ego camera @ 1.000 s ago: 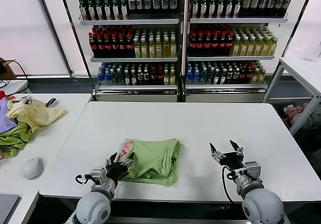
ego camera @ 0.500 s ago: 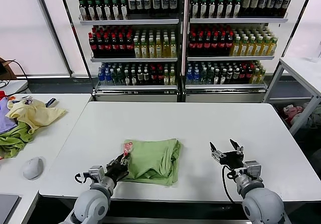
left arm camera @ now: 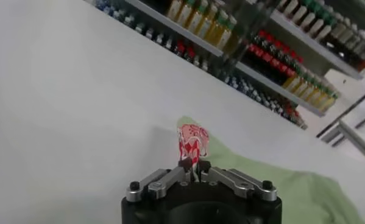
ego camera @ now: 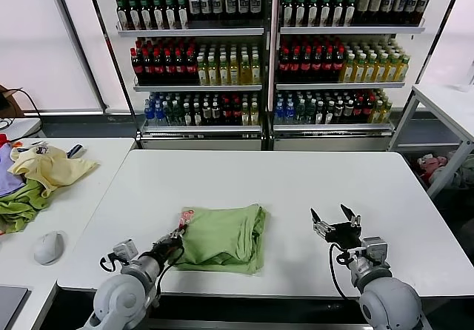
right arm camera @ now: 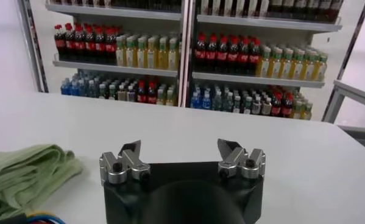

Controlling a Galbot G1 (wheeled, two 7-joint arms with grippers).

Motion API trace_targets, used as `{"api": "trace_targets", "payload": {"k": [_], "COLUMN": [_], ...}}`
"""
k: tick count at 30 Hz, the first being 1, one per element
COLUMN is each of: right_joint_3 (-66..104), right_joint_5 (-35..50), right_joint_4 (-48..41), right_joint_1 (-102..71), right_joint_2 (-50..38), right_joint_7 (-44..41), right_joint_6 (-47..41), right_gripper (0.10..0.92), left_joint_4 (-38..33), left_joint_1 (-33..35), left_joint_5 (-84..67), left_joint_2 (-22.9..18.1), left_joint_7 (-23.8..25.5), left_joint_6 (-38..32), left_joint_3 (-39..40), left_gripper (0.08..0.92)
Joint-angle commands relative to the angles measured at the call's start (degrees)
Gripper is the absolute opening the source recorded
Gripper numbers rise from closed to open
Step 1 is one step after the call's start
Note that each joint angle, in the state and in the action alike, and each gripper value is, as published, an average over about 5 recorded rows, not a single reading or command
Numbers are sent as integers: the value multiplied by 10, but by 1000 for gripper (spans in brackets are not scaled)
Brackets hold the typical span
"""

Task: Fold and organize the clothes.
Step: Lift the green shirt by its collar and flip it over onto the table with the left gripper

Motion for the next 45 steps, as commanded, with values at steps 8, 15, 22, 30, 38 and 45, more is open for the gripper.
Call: {"api": "trace_targets", "payload": {"k": [8,15,22,30,38,45], "right_joint_3": [1,1,3,3,5,4], "right_joint_5": [10,11,5,-4,-8,-7], "right_joint_4": [4,13,26,31,29,22], "right_joint_1": [6,5,-6,-13,-8,2], "right_joint_2": [0,6,16,28,35,34], "right_joint_7": [0,0,0,-1,-1,-1], "right_joint_6": [3,3,2,2,1,1], "right_gripper": [823,823,823,823,823,823], "left_joint_4": [-15,-58,-156,-123,-49,53], "left_joint_1": [16,3,-27,-87,-152,-194], "left_joint_5": [-214,-257,-198,-49,-12,17], "left_joint_2": [108,137,73,-69,-160,-192], "left_joint_7": [-14,-43,-93,-119,-138,-137], "left_joint_6": [58,73,50,48,45,40], "left_joint_3": [-289,-332,-193,-2,109,165], "left_gripper": [122,122,122,122,122,122]}}
